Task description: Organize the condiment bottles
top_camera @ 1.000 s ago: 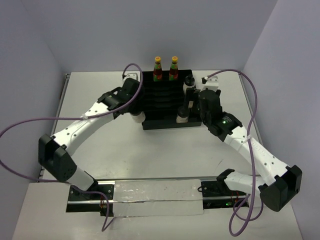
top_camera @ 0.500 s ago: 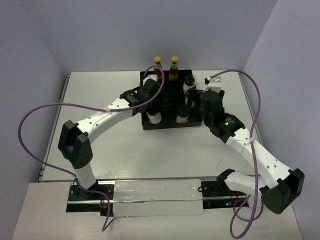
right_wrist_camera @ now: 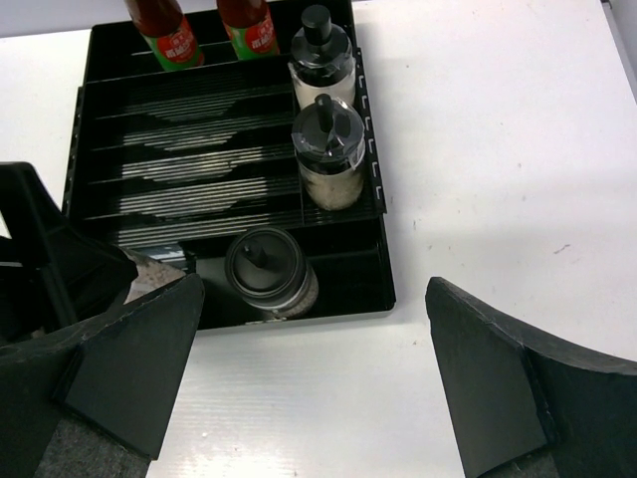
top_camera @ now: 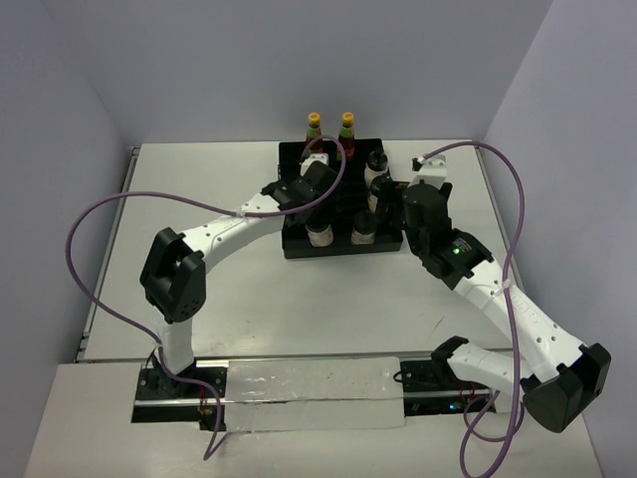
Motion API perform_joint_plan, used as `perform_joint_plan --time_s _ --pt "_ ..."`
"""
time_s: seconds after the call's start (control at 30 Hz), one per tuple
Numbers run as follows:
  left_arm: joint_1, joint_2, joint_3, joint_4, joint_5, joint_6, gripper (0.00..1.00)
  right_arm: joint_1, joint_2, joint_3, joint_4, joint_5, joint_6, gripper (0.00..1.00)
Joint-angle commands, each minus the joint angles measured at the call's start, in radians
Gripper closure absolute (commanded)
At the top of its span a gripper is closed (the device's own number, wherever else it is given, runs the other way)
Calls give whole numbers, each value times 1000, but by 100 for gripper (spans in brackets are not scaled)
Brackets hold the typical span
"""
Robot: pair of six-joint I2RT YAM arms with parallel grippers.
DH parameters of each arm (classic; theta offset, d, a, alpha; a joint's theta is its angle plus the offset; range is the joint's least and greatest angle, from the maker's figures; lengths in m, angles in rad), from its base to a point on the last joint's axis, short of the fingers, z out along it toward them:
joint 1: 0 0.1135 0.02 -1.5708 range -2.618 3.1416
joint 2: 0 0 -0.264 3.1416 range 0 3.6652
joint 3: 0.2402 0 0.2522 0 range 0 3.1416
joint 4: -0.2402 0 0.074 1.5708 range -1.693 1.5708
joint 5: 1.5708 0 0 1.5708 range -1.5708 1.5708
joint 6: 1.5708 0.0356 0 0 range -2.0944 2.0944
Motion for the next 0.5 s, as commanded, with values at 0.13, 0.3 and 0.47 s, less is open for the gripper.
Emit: perform_joint_plan --time_s 0.13,0.3,0.47 --pt "-31 44 55 100 -43 -8 90 -6 -35 -10 4 23 -1 0" --pt "-42 59 57 113 -28 6 49 -7 -44 -15 2 27 1 0" --pt "-45 53 67 109 -23 11 2 -6 -51 -17 -2 29 4 0"
